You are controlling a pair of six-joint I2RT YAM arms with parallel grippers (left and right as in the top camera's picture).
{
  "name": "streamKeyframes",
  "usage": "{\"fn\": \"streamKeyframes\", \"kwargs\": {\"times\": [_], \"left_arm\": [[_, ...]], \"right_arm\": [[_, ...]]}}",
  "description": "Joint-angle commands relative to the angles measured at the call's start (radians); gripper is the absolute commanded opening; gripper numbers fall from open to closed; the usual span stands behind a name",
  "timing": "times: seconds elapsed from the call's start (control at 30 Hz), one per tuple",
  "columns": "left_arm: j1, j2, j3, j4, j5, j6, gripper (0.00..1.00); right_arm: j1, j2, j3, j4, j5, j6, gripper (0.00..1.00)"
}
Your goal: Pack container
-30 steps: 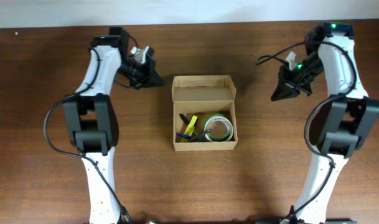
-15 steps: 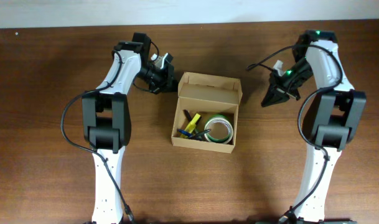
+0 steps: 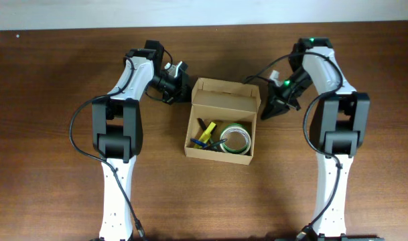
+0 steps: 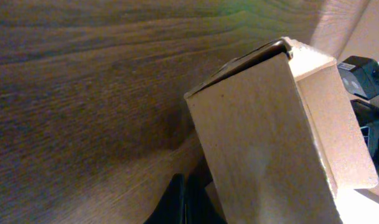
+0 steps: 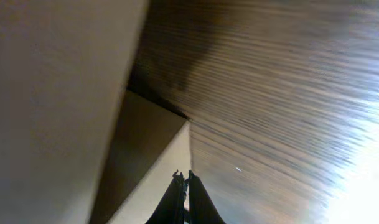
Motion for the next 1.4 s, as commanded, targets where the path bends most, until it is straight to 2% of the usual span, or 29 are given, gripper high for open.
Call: {"fn": "streamKeyframes", "kwargs": {"times": [0.0,0.9,1.37], "left_arm": [[-0.004,0.010,-0.003,0.002,0.027,-0.009,0.02],[-0.004,0.010,-0.003,0.014,0.132,-0.003,0.02],[-0.003,0.010,-0.003,0.033,0.365,0.058,0.02]], "right_arm": [[0.015,0.029,-0.008,0.010,-0.054,-0.016,0.04],[0.031,0.049,-0.008,0.172,-0.252,-0.024,0.04],[0.002,0.049,-0.007,0.153,-0.252,-0.040,0.04]]}}
